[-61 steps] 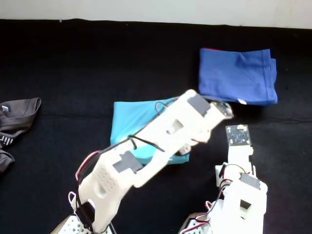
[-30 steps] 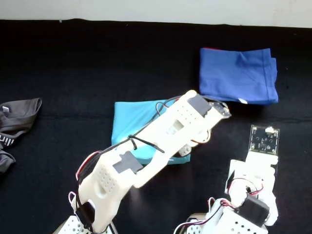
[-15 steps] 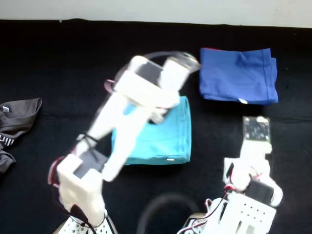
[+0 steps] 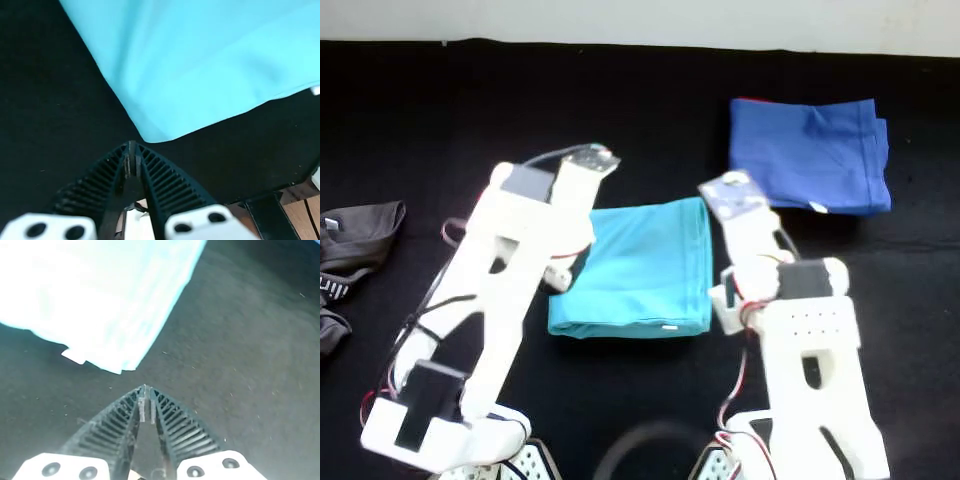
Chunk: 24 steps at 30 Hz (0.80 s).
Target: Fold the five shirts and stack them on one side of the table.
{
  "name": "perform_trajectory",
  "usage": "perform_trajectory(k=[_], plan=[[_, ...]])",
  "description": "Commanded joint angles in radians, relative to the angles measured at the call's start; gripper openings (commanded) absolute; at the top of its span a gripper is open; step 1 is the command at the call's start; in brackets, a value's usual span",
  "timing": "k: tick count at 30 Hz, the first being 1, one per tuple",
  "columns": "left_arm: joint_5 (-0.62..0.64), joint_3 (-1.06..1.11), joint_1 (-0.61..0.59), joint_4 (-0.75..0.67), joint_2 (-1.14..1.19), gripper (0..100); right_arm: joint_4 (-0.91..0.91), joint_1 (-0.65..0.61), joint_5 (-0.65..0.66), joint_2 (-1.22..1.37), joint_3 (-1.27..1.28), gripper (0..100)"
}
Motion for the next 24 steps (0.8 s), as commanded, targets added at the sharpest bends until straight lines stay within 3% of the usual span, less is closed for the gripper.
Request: perform_trajectory(k=[1,8,24], plan=[[-0.055,0.074,-0.053,-0.061,-0.05,1,-0.019,-0.096,-0.023,0.047,-0.062,0.5],[-0.055,0.208,-0.071,-0.175,-0.053,1,-0.159,-0.223,-0.066,0.2,-0.047,0.5],[-0.005,0.231,-0.071,-0.229,-0.051,1,-0.303,-0.191,-0.114,0.414,0.09,0.5]])
